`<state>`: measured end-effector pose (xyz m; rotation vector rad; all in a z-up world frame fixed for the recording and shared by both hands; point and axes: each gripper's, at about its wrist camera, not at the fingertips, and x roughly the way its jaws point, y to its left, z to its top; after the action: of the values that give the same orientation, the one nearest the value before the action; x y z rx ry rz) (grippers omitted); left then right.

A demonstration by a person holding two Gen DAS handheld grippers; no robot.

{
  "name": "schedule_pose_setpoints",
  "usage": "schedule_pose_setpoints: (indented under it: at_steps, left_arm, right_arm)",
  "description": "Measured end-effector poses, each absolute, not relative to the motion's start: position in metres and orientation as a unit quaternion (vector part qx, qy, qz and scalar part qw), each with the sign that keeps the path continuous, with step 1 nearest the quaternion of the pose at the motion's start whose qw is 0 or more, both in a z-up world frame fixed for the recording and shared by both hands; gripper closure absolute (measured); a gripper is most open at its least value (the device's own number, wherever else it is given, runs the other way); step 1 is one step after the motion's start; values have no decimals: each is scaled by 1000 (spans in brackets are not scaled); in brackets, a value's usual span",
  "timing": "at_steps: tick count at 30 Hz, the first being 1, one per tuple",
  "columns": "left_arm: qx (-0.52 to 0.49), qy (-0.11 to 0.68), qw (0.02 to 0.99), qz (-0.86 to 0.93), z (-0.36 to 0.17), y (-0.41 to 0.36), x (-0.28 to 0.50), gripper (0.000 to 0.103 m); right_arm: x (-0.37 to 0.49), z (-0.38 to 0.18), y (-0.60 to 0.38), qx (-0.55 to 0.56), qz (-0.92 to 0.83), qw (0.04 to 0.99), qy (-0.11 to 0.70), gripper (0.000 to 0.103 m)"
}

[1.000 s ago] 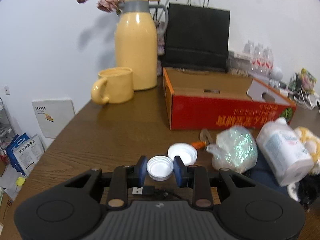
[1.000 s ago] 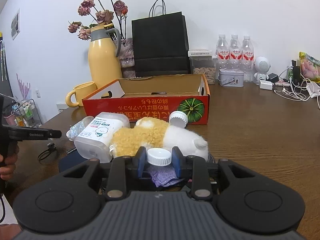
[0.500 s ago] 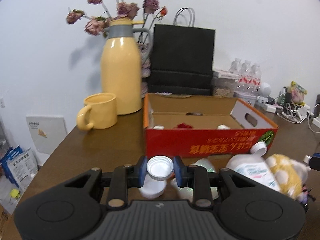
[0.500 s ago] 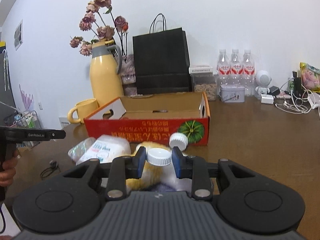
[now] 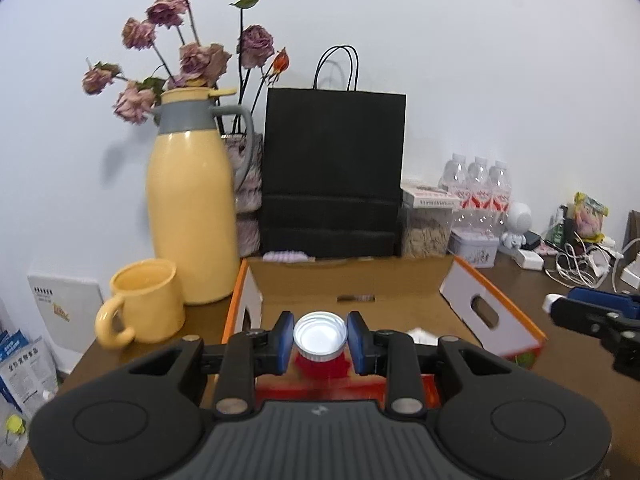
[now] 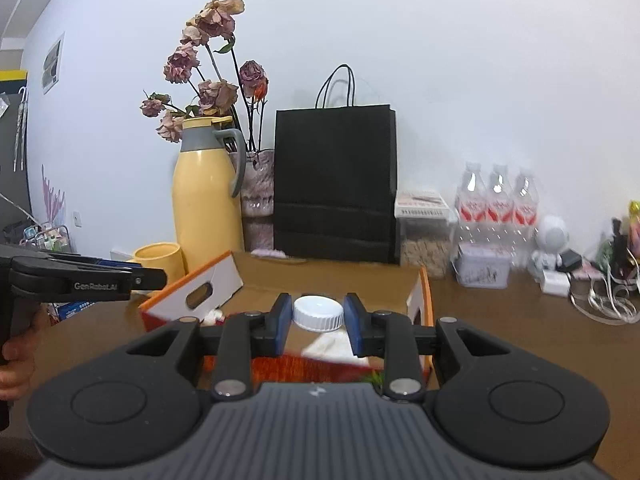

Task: Organize objects
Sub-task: 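Carry both white caps into the box and open both grippers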

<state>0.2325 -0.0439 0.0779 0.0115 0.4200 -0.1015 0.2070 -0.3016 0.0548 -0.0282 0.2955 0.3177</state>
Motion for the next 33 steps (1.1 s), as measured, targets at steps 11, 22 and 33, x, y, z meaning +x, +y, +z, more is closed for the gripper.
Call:
schedule_pose_setpoints:
  at_steps: [11, 22, 33]
  left_arm:
    - [5, 222, 974, -35, 76, -52, 304, 76]
    - [25, 278, 960, -28, 45, -55, 335, 49]
    - [17, 234, 972, -18, 58, -53, 320, 0]
  right_arm:
    - [285, 58, -288, -32, 151, 974, 165, 74]
    - [314, 29, -281, -49, 146, 962, 225, 4]
    - [302, 40, -284, -57, 128, 970, 200, 0]
